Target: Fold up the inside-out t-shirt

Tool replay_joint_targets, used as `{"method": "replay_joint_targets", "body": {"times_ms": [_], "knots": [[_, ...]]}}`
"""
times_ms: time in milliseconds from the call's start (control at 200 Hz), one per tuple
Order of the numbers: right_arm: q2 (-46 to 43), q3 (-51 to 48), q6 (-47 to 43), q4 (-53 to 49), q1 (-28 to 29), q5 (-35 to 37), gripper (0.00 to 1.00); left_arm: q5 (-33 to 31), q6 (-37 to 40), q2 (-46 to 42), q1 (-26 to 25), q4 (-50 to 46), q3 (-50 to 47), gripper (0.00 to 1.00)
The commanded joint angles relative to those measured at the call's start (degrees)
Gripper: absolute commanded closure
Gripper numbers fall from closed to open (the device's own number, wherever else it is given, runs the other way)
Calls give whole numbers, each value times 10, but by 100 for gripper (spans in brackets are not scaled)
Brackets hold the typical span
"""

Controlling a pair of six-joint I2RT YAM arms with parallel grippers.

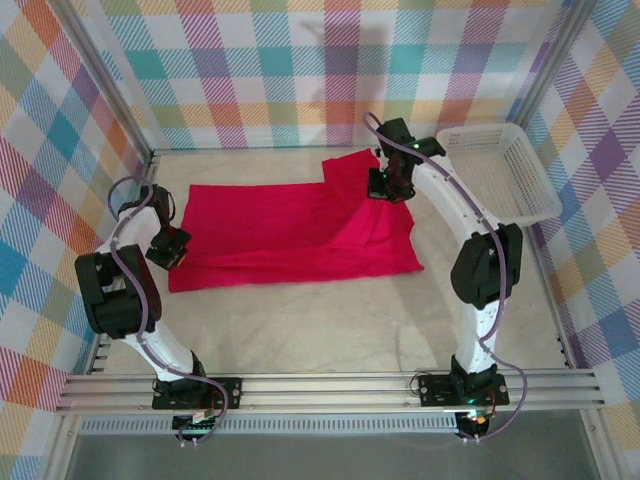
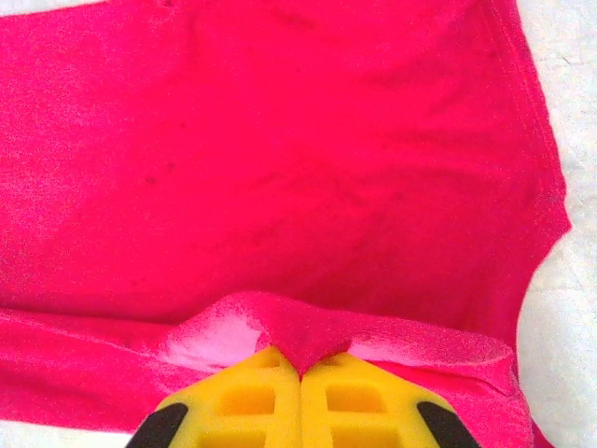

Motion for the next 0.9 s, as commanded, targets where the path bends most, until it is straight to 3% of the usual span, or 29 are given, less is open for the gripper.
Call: {"method": "replay_joint_targets", "body": {"times_ms": [0, 140, 270, 310, 365, 395, 515, 590, 700, 805, 900], "knots": [[22, 31, -12, -21, -9, -11, 100, -10, -2, 17, -2, -6, 22, 100], [33, 40, -12, -17, -14, -15, 100, -6, 3, 35, -7, -4, 40, 100], [81, 94, -7, -24, -30, -25, 93, 4, 23, 60, -7, -1, 77, 71], [106, 127, -4, -35, -35, -33, 87, 5, 29, 69, -7, -7, 96, 64], [147, 183, -1, -56, -42, -52, 62, -2, 38, 81, -8, -29, 126, 57], [167, 215, 2, -73, -44, -57, 53, -9, 39, 86, -8, -44, 142, 54], [195, 268, 8, -119, -48, -68, 43, -51, 45, 46, -35, -73, 141, 50], [147, 185, 10, -93, -47, -84, 41, -53, 45, -21, -71, -59, 88, 47], [19, -59, 36, 42, -46, -139, 40, 11, 30, -99, -118, -5, -11, 45], [-62, -245, 79, 158, -46, -207, 39, 86, 17, -118, -124, 35, -75, 45], [-87, -352, 113, 240, -46, -237, 39, 92, 17, -109, -121, 49, -98, 45]]}}
